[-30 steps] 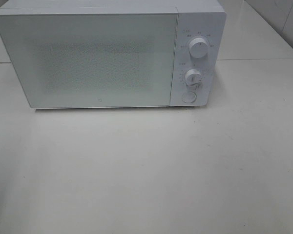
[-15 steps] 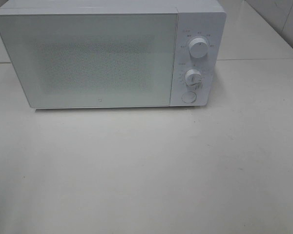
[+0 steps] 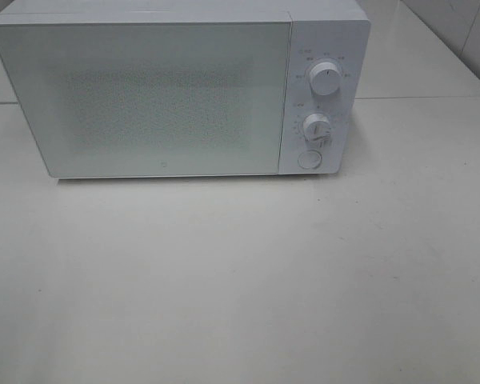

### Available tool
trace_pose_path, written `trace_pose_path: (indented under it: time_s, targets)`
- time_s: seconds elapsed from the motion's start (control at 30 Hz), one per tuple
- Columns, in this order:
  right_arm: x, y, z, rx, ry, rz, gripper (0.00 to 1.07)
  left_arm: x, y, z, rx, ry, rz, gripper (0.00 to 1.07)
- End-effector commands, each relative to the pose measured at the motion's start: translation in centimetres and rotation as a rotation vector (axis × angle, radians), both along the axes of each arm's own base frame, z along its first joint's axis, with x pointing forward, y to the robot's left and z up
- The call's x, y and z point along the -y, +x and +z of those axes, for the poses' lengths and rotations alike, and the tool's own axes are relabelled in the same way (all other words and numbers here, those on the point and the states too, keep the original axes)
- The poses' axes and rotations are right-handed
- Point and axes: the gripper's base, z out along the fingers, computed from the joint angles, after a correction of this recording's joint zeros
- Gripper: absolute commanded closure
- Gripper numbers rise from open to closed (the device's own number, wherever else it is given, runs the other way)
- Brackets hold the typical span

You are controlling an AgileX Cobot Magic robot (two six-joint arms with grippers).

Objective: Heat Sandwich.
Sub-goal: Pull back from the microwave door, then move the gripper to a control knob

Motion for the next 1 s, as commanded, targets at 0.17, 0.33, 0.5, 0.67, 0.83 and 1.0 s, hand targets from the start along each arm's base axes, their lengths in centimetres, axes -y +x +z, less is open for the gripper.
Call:
trace_pose_path:
  time_s: [0.17,0.33,0.5,0.67,0.83,1.0]
  targets:
    - [0.01,-0.38,0.0,0.033,-0.007,0.001,0.32,0.64,-1.84,0.05,0.125,-0.051,-0.025,0.08]
    - [0.01,-0.35,0.0,0.031,-0.007,0.001,0.32,0.63,-1.81,0.09,0.128,-0.051,-0.024,0.08]
    - [0.01,-0.31,0.0,0.028,-0.007,0.001,0.32,0.63,-1.79,0.09,0.127,-0.05,-0.023,0.08]
    - [0.01,-0.31,0.0,0.028,-0.007,0.001,0.32,0.5,-1.79,0.04,0.124,-0.032,-0.016,0.08]
    - [0.01,-0.31,0.0,0.028,-0.007,0.001,0.32,0.01,-1.75,-0.13,0.11,-0.019,0.037,0.08]
    - [0.01,-0.31,0.0,0.028,-0.007,0.001,0.32,-0.31,-1.72,-0.18,0.105,-0.034,0.085,0.08]
